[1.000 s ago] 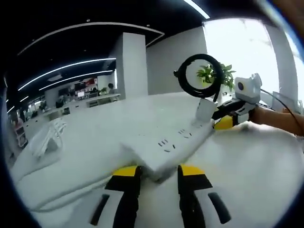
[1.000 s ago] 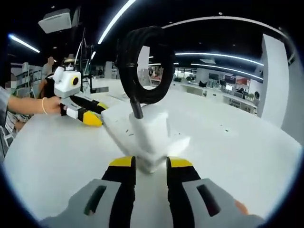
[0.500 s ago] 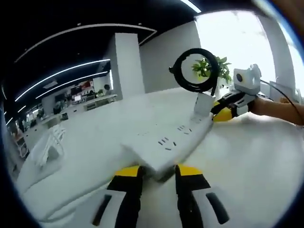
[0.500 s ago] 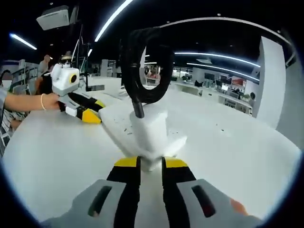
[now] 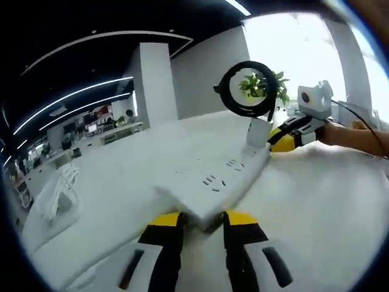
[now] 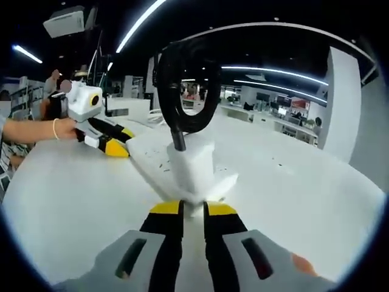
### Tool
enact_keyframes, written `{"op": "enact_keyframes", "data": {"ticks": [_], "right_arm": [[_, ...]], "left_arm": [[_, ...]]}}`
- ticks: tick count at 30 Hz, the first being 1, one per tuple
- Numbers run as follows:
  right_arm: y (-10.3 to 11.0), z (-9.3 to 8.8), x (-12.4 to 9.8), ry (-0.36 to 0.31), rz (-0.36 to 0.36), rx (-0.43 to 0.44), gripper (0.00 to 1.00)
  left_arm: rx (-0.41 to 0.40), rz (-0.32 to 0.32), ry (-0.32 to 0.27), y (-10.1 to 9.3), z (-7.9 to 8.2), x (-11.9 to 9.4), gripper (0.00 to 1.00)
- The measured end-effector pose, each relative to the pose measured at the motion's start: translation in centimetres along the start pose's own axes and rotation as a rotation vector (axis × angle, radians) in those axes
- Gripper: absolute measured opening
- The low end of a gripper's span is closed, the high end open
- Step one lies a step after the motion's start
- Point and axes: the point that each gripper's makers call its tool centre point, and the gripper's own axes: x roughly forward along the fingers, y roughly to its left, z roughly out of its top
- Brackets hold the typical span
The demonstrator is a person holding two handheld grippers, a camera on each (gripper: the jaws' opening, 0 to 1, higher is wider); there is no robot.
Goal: Straighten the power strip on the desk, plug the charger into it
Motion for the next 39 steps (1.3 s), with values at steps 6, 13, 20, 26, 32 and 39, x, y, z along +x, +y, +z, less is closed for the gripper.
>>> {"op": "enact_keyframes", "data": {"ticks": [6,13,20,26,32,39], "right_arm": [[0.2,0.0,-0.2,0.012,-0.009,0.005,0.10],[0.1,0.0,-0.2,0.009,-0.014,0.012,0.10],[-0.1,0.0,-0.2,-0.004,-0.011,0.016,0.10],[-0.4,0.7,-0.4,-0.061,0.011,0.030,0.18],[-0.2,1.6,-0.6,-0.085,0.014,0.019,0.38],[0.4,2.4,-0.7,-0.125,0.027,0.036,0.61]], "left_arm": [[0.011,-0.017,0.002,0.3,0.0,0.3,0.25],[0.012,-0.019,-0.004,0.4,0.0,0.4,0.25],[0.010,-0.016,-0.004,0.4,-0.1,0.4,0.26],[0.036,0.000,-0.003,0.4,0.3,-0.2,0.51],[0.035,0.016,-0.028,0.5,1.1,-1.3,0.57],[0.006,0.022,-0.055,0.2,1.5,-1.7,0.72]]}}
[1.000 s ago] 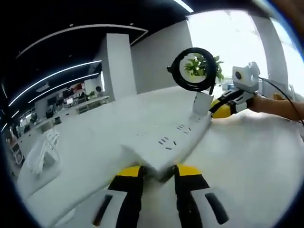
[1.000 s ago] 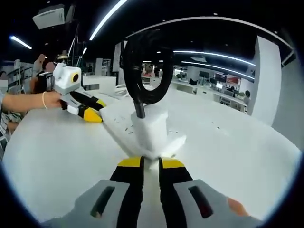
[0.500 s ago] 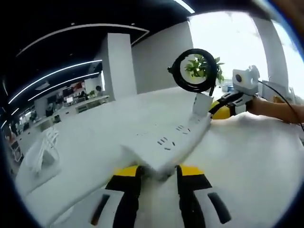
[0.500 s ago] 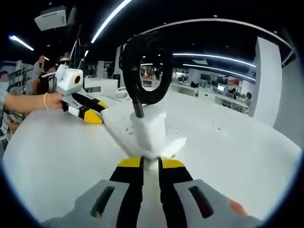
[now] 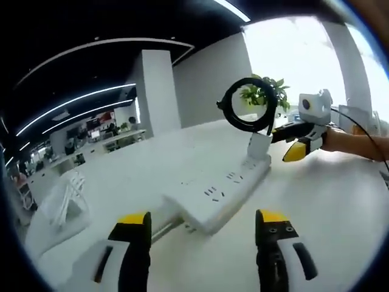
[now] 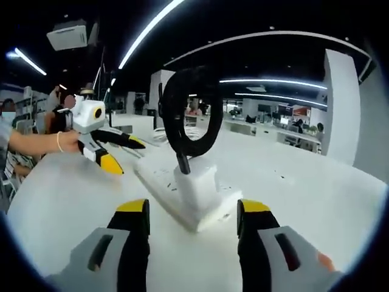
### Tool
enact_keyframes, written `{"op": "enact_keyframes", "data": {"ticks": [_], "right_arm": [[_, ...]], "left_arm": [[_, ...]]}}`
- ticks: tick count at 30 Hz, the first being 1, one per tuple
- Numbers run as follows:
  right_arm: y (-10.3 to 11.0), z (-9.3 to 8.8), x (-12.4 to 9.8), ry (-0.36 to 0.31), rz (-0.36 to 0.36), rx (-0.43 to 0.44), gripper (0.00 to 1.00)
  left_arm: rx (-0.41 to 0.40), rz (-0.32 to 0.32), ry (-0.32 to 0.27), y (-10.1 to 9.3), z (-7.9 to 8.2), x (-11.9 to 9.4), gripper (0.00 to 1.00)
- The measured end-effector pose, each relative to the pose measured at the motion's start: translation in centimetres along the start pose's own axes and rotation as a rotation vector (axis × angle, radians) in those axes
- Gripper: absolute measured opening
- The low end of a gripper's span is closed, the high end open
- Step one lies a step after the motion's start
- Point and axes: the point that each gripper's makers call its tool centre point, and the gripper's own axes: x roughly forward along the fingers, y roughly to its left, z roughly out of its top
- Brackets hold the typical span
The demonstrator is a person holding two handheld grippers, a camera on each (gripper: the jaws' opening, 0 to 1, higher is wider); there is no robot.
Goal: Straighten the power strip on the desk, plug the charger into it
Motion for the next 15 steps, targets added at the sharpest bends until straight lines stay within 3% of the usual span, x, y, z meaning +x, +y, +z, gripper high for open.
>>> {"op": "enact_keyframes", "data": {"ticks": [7,11,15], "right_arm": [[0.7,0.4,-0.4,-0.009,0.009,0.005,0.76],[1.5,0.8,-0.5,-0.014,0.026,0.029,0.92],[2.5,1.3,-0.8,-0.016,0.038,0.015,1.00]], "left_arm": [[-0.034,-0.005,-0.023,-0.6,0.4,-0.4,0.81],[-0.026,0.006,-0.039,-0.9,0.7,-0.7,0.90],[-0.023,0.014,-0.012,-1.0,0.2,-1.1,0.95]]}}
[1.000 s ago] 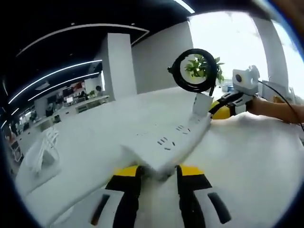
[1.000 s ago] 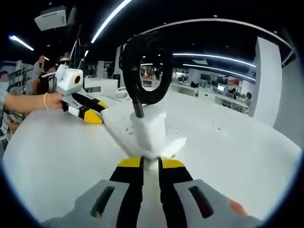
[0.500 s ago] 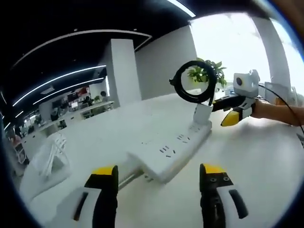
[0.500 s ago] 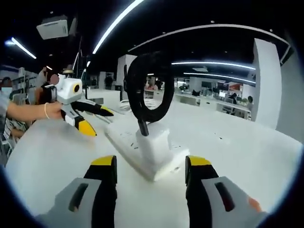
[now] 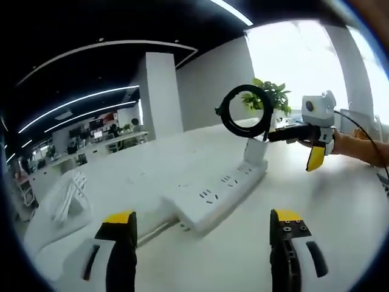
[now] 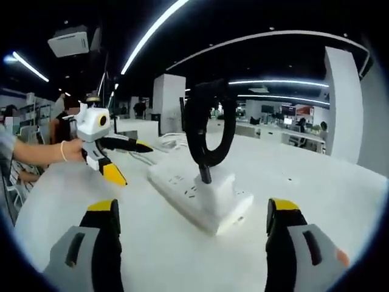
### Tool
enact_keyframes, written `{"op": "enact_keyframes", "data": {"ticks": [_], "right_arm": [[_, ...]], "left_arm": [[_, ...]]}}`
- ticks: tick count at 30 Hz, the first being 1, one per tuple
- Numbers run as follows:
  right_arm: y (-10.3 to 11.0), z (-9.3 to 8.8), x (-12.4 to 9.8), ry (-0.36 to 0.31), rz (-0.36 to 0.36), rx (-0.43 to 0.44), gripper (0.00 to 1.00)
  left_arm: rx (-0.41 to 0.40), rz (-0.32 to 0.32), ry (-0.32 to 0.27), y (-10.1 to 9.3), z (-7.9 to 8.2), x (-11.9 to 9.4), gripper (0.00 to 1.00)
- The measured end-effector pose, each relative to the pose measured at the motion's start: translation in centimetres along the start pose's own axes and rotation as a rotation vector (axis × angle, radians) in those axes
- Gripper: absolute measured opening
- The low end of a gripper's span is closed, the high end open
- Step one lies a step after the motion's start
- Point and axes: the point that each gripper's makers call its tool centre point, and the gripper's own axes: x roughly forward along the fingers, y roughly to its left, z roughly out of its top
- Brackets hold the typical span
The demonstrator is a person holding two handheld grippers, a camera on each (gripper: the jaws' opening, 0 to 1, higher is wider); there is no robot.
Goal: Straighten the power strip on the desk, plug the charger into it
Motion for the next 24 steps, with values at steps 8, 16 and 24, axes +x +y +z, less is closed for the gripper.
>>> {"op": "enact_keyframes", "data": {"ticks": [8,16,24], "right_arm": [[1.7,1.1,-0.5,-0.016,0.013,-0.011,1.00],[2.6,1.7,-1.9,-0.008,-0.016,-0.040,1.00],[3.8,3.5,-4.2,-0.057,-0.040,-0.041,1.00]], "left_arm": [[-0.042,-0.007,-0.064,-0.7,1.4,-1.3,0.99],[-0.028,0.006,-0.107,-1.4,2.6,-2.7,0.99],[-0.029,-0.022,-0.128,-3.2,3.2,-4.3,0.99]]}}
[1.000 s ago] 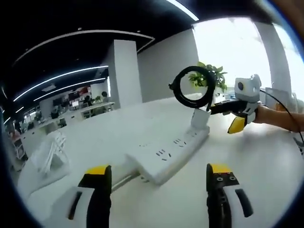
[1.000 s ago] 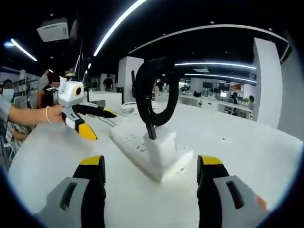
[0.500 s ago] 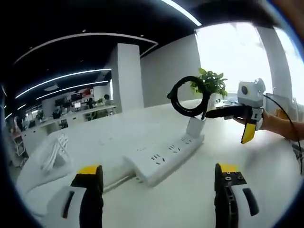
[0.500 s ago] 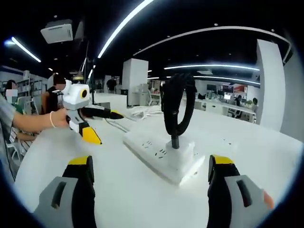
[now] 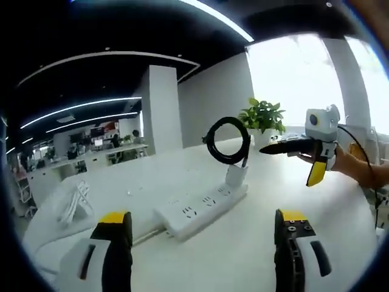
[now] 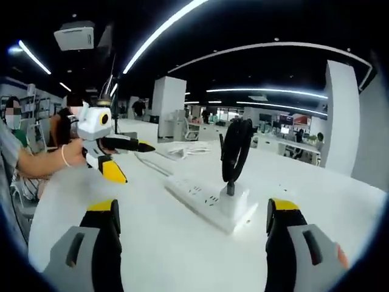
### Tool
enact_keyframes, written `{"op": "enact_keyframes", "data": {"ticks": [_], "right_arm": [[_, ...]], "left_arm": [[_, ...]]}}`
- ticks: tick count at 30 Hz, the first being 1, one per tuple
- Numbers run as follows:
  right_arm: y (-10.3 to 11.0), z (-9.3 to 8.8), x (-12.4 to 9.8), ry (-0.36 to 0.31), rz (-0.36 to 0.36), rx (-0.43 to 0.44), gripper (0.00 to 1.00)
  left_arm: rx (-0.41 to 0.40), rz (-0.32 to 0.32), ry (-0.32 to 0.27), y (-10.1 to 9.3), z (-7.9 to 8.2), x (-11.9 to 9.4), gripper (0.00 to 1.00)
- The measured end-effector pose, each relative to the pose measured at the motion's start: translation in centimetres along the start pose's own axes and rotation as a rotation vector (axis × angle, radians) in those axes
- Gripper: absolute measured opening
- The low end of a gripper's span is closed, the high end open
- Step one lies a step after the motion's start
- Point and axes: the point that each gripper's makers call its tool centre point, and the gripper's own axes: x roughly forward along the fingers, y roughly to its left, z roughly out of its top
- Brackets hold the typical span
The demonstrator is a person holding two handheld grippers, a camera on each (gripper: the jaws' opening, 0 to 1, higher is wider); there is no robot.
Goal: Straighten the power strip on the desk, plug the charger into it
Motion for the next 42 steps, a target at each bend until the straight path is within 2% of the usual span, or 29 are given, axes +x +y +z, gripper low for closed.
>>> {"op": "enact_keyframes", "data": {"ticks": [4,10,20,24,31,34,37,42], "right_arm": [[0.6,1.0,-1.1,-0.035,-0.019,0.009,1.00],[1.2,1.3,-2.4,-0.048,-0.049,0.016,1.00],[1.6,2.0,-5.5,-0.086,-0.119,0.034,1.00],[1.8,1.4,-6.4,-0.062,-0.132,0.065,0.98],[2.1,0.9,-7.8,-0.067,-0.152,0.083,0.98],[2.2,0.2,-8.2,-0.033,-0.159,0.069,0.97],[2.5,-0.6,-8.7,-0.005,-0.166,0.062,0.97],[2.9,-0.9,-9.7,-0.024,-0.167,0.082,0.97]], "left_arm": [[0.001,-0.011,-0.034,-1.1,0.8,-0.7,0.99],[-0.015,-0.024,-0.075,-2.3,1.7,-1.7,0.99],[-0.051,0.018,-0.082,-2.6,1.0,-3.3,0.99],[-0.046,0.048,-0.069,-2.5,0.5,-4.0,0.99],[-0.062,0.090,-0.052,-2.4,-0.3,-5.3,0.99],[-0.065,0.110,-0.050,-2.4,-0.4,-6.0,0.99],[-0.067,0.122,-0.063,-2.5,-0.3,-6.8,0.99],[-0.070,0.131,-0.080,-2.9,-0.2,-7.9,0.99]]}}
